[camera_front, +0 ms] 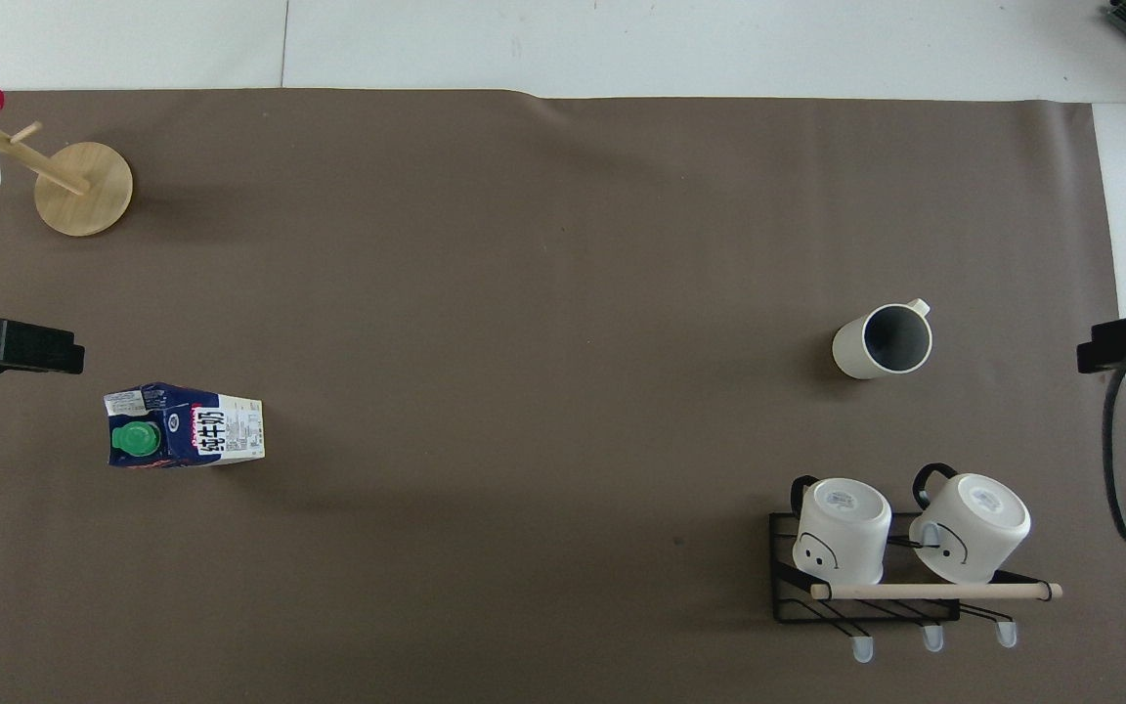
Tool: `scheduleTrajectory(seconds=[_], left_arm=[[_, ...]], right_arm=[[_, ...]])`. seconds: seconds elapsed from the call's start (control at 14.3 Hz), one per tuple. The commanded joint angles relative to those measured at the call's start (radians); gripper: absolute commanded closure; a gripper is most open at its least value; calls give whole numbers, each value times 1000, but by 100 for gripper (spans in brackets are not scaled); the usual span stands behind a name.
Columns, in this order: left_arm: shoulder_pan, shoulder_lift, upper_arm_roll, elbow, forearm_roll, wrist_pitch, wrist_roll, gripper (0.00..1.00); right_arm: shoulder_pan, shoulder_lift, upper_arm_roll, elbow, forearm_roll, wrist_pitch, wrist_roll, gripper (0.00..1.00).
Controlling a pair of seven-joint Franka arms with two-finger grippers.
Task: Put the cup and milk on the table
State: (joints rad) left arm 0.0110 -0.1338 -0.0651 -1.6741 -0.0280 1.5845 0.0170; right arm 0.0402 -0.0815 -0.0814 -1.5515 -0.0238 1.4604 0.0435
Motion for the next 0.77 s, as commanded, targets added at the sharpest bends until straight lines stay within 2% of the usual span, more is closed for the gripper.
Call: scheduleTrajectory(seconds=[0.0,0.7], left_arm=[[-8,0,4,16,17,-27,-6,0],[-8,-1,4,16,17,-29,-6,0]], right_arm=[[-14,-27,8,-36,5,29,1,0],[-14,-29,8,-50,7,21,9,0]])
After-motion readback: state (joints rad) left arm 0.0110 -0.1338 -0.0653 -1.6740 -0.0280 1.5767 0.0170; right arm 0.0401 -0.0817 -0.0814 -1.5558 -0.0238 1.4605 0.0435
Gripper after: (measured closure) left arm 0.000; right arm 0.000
